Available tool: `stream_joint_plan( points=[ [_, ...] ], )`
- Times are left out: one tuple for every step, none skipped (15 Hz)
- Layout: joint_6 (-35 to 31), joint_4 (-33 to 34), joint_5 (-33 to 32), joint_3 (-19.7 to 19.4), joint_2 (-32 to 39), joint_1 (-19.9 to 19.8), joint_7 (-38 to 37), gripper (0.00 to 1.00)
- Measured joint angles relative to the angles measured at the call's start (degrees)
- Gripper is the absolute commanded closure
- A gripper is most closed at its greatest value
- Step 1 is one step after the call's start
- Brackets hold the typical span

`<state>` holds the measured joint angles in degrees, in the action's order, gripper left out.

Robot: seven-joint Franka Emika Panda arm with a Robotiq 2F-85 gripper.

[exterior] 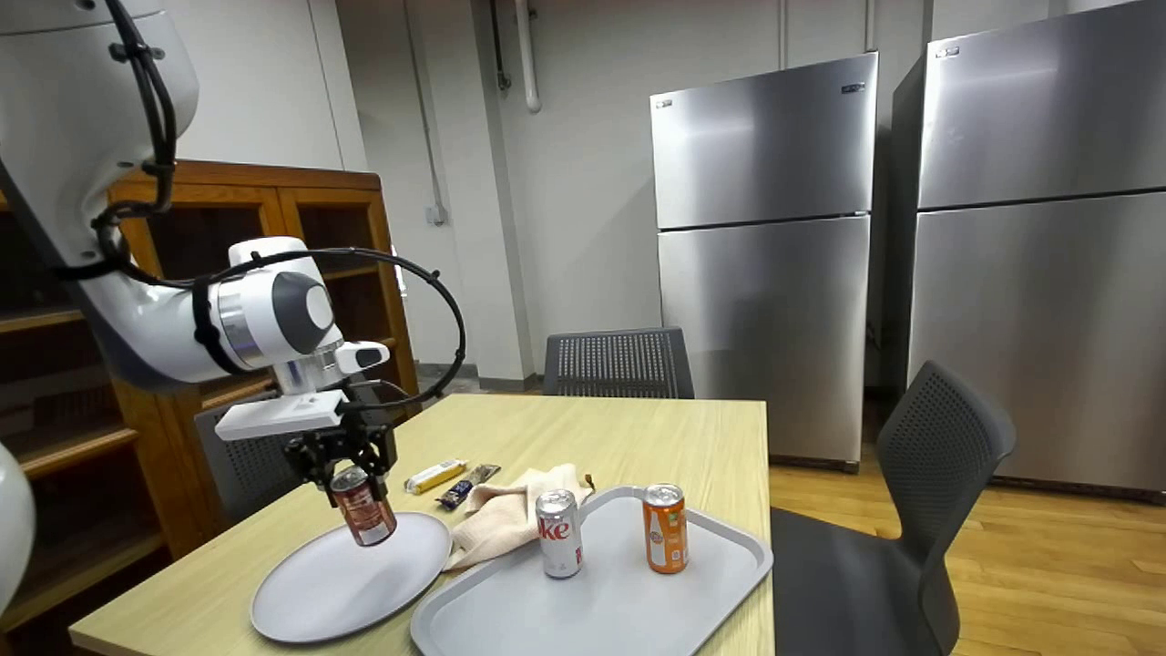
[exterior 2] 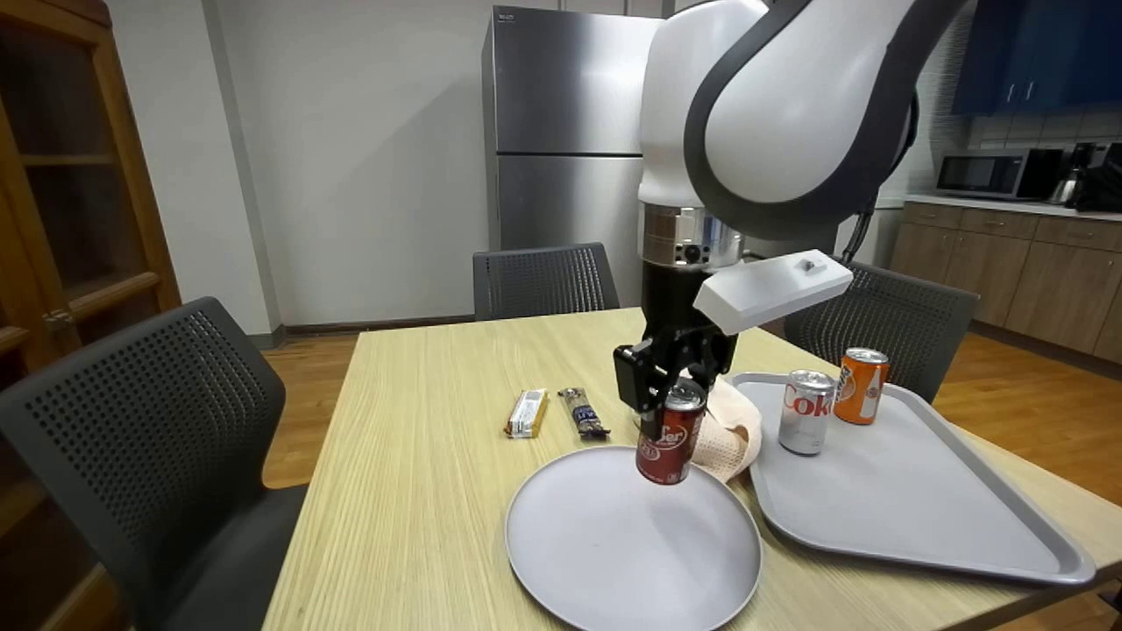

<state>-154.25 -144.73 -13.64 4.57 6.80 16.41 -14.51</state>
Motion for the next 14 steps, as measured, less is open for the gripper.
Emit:
stream_joint_plan(
  points=[
    [0.0, 0.1, -0.3, -0.3, -0.2, -0.5, -0.6, 0.62],
    [0.0, 0.2, -0.5, -0.6, -0.4, -1.0, -1.3, 0.62],
    [0.0, 0.3, -0.8, -0.9, -0.5, -1.3, -2.0, 0.62],
    [0.0, 0.4, -1.2, -1.1, -0.5, -1.7, -3.0, 0.62],
    [0.0, 0.5, -1.7, -1.4, -0.6, -2.0, -4.0, 0.62],
    [0.1, 0.5, -2.3, -1.7, -0.6, -2.2, -5.1, 0.62],
    [0.1, 0.5, -2.9, -2.0, -0.6, -2.4, -6.3, 0.62],
    [0.2, 0.5, -3.3, -2.3, -0.6, -2.6, -7.3, 0.62],
    [0.3, 0.5, -3.9, -2.6, -0.6, -2.8, -8.2, 0.62],
    [0.4, 0.4, -4.4, -2.9, -0.6, -3.0, -8.8, 0.62],
    [0.4, 0.2, -4.6, -3.2, -0.7, -3.3, -8.9, 0.62],
    [0.4, 0.0, -4.8, -3.4, -0.8, -3.8, -8.9, 0.62],
    [0.4, -0.3, -4.8, -3.7, -0.9, -4.3, -8.9, 0.62],
    [0.4, -0.7, -4.8, -3.9, -1.1, -4.8, -8.8, 0.62]
  ],
)
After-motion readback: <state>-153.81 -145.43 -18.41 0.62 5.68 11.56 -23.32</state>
